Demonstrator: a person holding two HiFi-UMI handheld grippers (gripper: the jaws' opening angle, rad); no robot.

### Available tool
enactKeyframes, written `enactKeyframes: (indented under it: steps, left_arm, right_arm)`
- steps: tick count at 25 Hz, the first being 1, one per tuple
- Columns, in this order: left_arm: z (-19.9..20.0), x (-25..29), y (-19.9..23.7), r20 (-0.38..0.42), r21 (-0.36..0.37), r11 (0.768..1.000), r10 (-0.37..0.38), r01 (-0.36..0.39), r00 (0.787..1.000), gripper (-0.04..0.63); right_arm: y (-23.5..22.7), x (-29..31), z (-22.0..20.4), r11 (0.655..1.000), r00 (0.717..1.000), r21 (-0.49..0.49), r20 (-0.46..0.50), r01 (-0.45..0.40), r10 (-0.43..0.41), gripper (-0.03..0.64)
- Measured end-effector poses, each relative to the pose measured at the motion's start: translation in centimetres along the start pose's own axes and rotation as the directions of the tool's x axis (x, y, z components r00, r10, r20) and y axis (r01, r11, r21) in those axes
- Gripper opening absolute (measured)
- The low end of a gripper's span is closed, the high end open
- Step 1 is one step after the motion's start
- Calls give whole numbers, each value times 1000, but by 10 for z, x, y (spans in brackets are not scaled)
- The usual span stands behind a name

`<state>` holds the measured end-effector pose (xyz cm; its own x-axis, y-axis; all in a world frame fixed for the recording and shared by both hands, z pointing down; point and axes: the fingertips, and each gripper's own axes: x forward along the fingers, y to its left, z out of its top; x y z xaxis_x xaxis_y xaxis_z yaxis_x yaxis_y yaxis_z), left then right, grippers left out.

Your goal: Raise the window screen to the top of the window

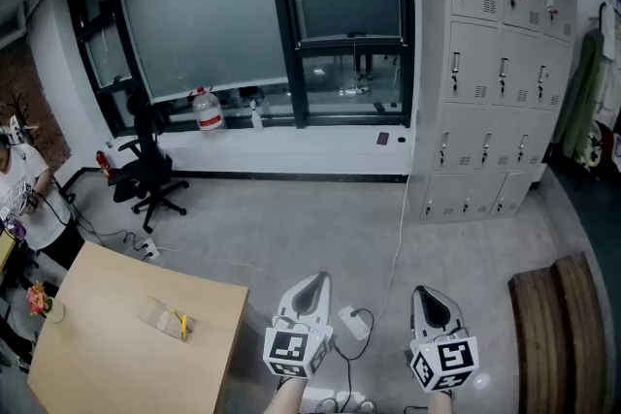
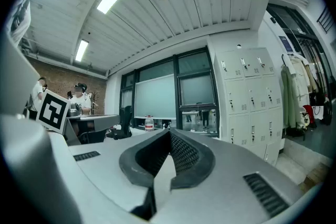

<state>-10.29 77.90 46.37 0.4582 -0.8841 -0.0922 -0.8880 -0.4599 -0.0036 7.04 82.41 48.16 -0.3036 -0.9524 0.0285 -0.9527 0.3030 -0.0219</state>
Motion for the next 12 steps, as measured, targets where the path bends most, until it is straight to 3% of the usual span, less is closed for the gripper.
enactKeyframes:
  steps: [12]
  left_arm:
    - [-14,13,-19,-15,1,1000,-7,7,1000,2]
  right_arm:
    - [-17,1,-12,998,997,1,-34,-65,65,6]
